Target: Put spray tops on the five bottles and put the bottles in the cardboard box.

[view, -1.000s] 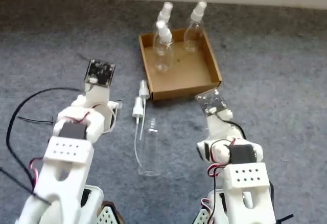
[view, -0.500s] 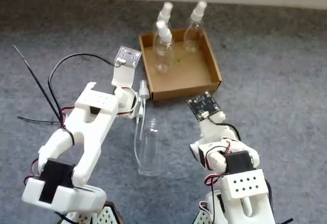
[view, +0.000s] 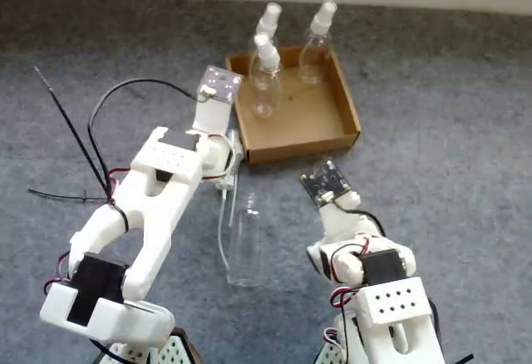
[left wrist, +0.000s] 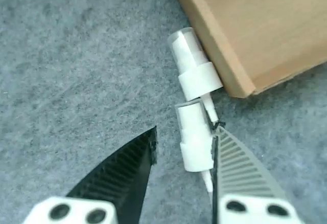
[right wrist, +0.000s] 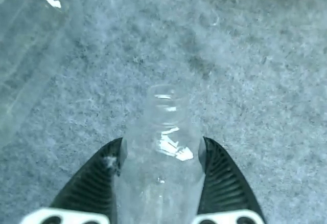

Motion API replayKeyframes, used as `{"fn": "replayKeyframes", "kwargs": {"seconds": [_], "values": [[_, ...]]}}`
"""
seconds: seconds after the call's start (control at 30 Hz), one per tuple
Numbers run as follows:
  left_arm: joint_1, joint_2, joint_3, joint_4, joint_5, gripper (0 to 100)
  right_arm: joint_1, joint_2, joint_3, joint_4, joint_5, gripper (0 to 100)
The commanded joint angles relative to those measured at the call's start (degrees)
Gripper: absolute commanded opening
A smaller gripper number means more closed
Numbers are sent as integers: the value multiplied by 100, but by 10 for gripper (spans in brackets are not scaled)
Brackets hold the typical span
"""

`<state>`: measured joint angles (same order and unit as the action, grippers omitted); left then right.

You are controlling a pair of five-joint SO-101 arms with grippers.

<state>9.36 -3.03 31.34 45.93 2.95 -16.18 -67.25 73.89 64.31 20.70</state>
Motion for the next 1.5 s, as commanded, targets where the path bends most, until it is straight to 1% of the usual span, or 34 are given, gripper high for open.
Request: {"fn": "replayKeyframes", "kwargs": {"seconds": [0.0, 0.13, 0.23, 0.33, 0.5, 0.63, 0.7, 0.8, 0.9, 0.97, 1.1, 1.2, 1.27, 1.37, 1.4, 1.47], "values": [[119, -22, -180, -105, 35, 171, -40, -57, -13, -84, -53, 5], [-286, 321, -277, -105, 18, 171, -40, -57, -13, -84, -53, 5], [-400, 699, -330, -158, -325, 171, -40, -57, -13, -84, -53, 5], [-541, 945, -356, -149, -369, 171, -40, -57, -13, -84, -53, 5], [-945, 778, -356, -149, -369, 171, -40, -57, -13, -84, -35, 5], [-1130, 690, -347, -149, -378, 169, -40, -57, -13, -84, -44, 5], [-1130, 716, -347, -149, -396, 136, -40, -57, -13, -84, -35, 5], [-1095, 734, -347, -149, -712, 67, -40, -66, -4, -84, -9, 5], [-1226, 655, -391, -97, -774, 24, -40, -66, -13, -84, -9, 5], [-1429, 470, -523, 149, -774, 9, -22, -66, -13, -84, -9, 5], [-1701, -180, -998, 949, -774, 5, -22, -66, -57, -92, -18, 5], [-1754, -919, -1481, 1591, -774, 5, -163, -66, -532, -303, -53, 5], [-1727, -1508, -1815, 2013, -774, 5, -277, -66, -875, -725, -62, 5], [-1578, -2404, -2264, 2470, -774, 5, -532, -66, -1130, -1622, -88, 5], [-1490, -2695, -2378, 2549, -774, 5, -655, -66, -1138, -1886, -255, 5], [-1297, -3257, -2527, 2585, -756, 5, -1051, -66, -1130, -2369, -862, 5]]}}
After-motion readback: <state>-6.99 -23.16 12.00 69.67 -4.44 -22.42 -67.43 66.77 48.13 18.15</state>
